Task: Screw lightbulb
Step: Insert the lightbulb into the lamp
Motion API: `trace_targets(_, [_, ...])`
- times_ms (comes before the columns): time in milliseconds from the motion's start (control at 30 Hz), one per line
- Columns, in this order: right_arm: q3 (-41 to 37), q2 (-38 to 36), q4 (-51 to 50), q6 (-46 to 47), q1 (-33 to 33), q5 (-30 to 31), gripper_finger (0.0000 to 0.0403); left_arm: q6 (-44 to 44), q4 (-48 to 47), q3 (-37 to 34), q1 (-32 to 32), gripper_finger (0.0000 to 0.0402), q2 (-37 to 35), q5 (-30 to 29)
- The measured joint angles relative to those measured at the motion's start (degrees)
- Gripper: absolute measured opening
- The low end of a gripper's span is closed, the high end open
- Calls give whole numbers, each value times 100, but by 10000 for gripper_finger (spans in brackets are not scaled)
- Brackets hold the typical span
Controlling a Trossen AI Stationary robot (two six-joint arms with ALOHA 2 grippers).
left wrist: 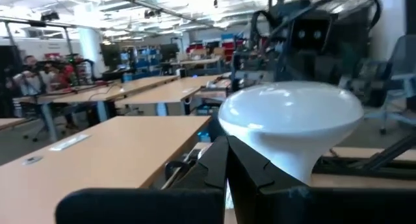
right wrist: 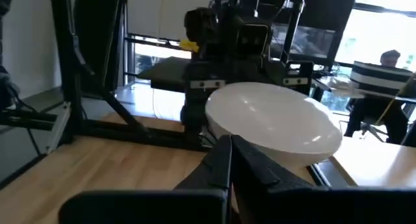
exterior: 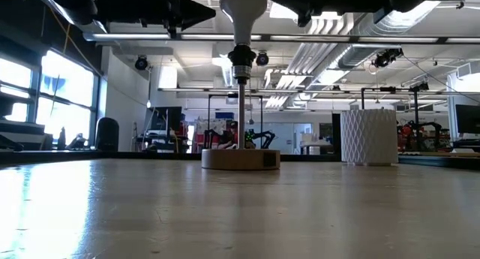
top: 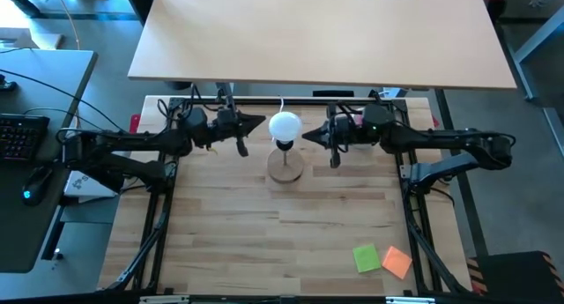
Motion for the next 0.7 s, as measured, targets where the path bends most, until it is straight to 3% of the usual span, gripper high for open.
trace_targets(200, [-1,176,318,15,-236,54,0,-120,43,0,-56,0,21,463])
trace_targets(433, [-1,174,340,384,-644,289,0,-139,24,0,-447,0,4,487])
trace_targets(567, [-5,114,193,378,-702,759,0,38,-155,0,-609,0,-37,113])
trace_targets(700, [-5,-116,-64,224,-571,713,0,291,-530,2,-660,0,-208,-706])
